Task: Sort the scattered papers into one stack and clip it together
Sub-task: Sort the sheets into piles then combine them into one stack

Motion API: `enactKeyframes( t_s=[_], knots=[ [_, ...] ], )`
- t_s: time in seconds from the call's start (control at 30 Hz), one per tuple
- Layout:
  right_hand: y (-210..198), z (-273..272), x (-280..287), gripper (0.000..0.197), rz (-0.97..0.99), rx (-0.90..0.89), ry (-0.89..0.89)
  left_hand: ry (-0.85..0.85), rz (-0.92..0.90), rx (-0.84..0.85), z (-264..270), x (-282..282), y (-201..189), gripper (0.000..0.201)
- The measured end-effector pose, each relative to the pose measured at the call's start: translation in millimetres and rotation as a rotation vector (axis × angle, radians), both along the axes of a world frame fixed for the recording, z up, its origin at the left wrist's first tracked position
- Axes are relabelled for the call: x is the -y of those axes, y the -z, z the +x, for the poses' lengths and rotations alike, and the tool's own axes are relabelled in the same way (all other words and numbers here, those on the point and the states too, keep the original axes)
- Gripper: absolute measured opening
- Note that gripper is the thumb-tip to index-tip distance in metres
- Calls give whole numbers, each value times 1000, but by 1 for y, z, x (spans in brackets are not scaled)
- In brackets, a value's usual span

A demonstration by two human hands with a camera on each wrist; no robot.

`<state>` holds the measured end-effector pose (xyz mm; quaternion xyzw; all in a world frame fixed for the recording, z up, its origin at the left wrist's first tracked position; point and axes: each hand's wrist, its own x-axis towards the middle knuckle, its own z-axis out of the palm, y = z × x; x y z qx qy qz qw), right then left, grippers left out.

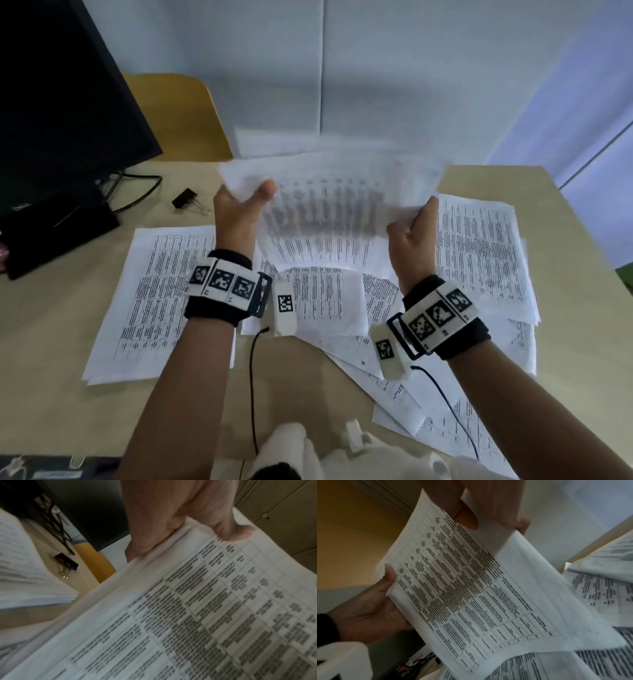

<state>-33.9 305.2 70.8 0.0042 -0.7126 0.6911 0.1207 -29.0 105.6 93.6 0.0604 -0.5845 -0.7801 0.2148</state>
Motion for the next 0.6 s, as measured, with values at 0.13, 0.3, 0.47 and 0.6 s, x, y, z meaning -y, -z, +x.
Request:
enactKeyframes(
  t_s=[0.13, 0.3, 0.47, 0.6],
  knots=[
    [4, 1, 5, 44, 32, 55, 6, 12, 23, 51, -2, -6, 11, 42],
    [-18, -4, 8, 40, -62, -94, 44, -43, 49, -74, -8, 2, -9, 21],
    [-3, -2, 9, 36, 11, 0, 100, 70, -5, 35, -2, 1, 6, 30],
    [22, 7, 18, 42, 97, 118, 102, 114, -146, 318, 9, -6, 43, 42]
  ],
)
